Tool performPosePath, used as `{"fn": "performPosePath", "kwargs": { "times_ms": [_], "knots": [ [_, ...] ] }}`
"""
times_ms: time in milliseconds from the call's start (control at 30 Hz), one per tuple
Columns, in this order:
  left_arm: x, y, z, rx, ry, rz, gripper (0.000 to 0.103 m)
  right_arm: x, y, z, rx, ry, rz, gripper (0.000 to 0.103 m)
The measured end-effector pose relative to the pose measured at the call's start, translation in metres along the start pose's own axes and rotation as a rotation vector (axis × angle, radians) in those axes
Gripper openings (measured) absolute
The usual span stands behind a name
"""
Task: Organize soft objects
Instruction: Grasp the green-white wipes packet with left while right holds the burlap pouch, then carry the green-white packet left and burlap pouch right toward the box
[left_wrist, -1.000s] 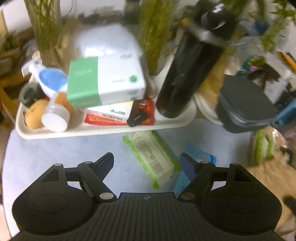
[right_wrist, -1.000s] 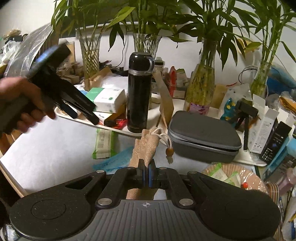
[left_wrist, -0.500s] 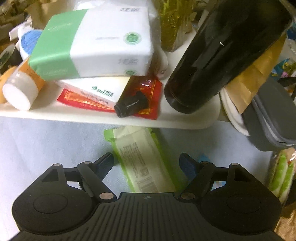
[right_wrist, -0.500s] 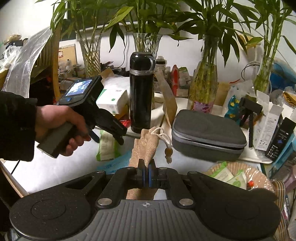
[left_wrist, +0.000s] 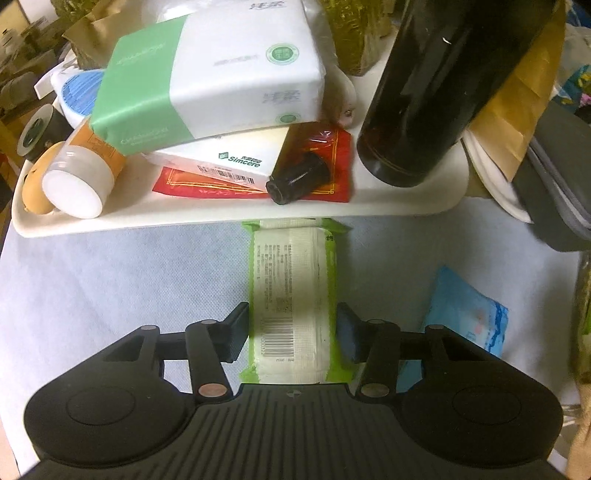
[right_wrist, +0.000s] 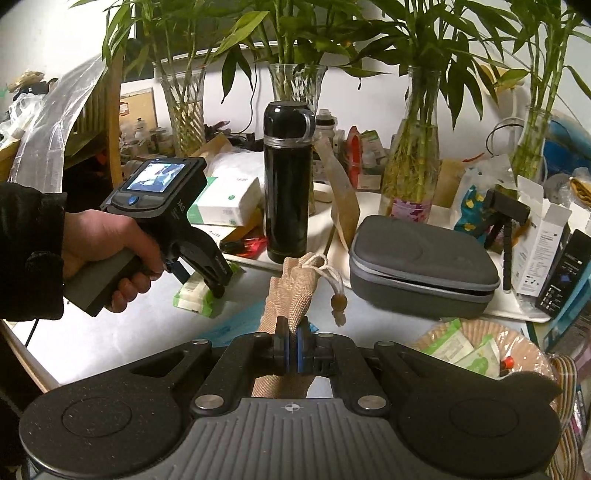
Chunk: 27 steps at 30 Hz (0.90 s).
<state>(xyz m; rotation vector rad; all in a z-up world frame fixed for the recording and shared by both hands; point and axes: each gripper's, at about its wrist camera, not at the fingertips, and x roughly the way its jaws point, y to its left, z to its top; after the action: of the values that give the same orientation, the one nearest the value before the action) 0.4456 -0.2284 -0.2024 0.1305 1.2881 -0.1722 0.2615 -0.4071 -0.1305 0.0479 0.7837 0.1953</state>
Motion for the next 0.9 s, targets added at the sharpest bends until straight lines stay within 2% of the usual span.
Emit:
{"fn": "performPosePath", "kwargs": {
  "times_ms": [167,333,533,900],
  "knots": [
    [-0.005,0.007,0.001,0.023,0.022,0.017,0.047,0.002,0.001,-0.001,-0.002,0.011,0.003,0.006],
    [-0.033,0.023,-0.006,0.069,-0.016,0.008,0.047,-0.002,0.005,0.002,-0.009,-0.002,0.006,0.006],
    [-0.079,0.05,-0.018,0.073,-0.092,-0.032,0.046,-0.014,0.011,0.004,-0.005,-0.035,0.019,0.006],
    [-0.148,0.06,-0.044,0.151,-0.257,-0.088,0.046,-0.068,0.028,0.017,0.013,-0.104,0.008,0.006]
  ]
}}
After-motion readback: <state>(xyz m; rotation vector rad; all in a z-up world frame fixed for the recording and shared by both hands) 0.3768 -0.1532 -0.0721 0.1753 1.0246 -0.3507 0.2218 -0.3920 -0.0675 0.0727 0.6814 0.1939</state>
